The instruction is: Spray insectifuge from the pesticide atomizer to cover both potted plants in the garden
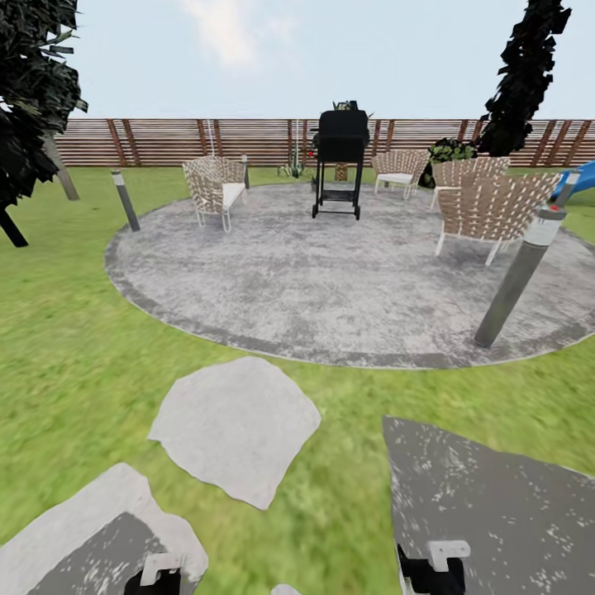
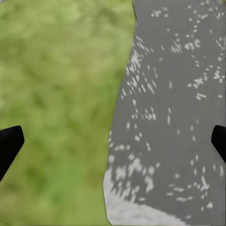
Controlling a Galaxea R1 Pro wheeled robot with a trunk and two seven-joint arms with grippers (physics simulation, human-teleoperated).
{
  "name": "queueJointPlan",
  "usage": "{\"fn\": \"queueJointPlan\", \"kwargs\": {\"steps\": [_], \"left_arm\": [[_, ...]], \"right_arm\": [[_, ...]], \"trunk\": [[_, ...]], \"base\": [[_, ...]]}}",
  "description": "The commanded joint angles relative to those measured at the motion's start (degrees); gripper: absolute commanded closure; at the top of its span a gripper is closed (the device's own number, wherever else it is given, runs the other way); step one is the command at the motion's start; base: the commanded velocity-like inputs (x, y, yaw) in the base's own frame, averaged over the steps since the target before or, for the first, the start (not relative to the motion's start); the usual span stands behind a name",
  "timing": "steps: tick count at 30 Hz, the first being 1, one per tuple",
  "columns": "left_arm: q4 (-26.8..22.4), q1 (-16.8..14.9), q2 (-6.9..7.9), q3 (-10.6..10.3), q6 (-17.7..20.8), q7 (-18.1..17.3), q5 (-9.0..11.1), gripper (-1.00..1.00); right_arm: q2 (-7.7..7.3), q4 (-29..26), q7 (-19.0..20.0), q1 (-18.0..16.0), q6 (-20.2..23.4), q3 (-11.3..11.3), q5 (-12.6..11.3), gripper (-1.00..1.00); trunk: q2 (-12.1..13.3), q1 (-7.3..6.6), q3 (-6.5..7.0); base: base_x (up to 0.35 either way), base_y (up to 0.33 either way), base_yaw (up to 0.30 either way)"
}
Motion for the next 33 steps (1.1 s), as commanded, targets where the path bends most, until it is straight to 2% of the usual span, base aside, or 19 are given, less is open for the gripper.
{"fn": "queueJointPlan", "kwargs": {"steps": [1, 33], "left_arm": [[0.0, 0.0, 0.0, -0.1, -0.2, 0.0, 0.4, 1.0], [0.0, 0.0, 0.0, -0.1, -0.2, 0.0, 0.4, 1.0]], "right_arm": [[-0.01, 0.0, 0.0, 0.0, -0.2, 0.0, 0.0, -1.0], [-0.01, 0.0, 0.0, 0.0, -0.2, 0.0, 0.1, -1.0]], "trunk": [[0.0, 0.03, -0.04], [0.0, 0.03, -0.04]], "base": [[0.336, 0.0, 0.0], [0.336, 0.0, 0.0]]}}
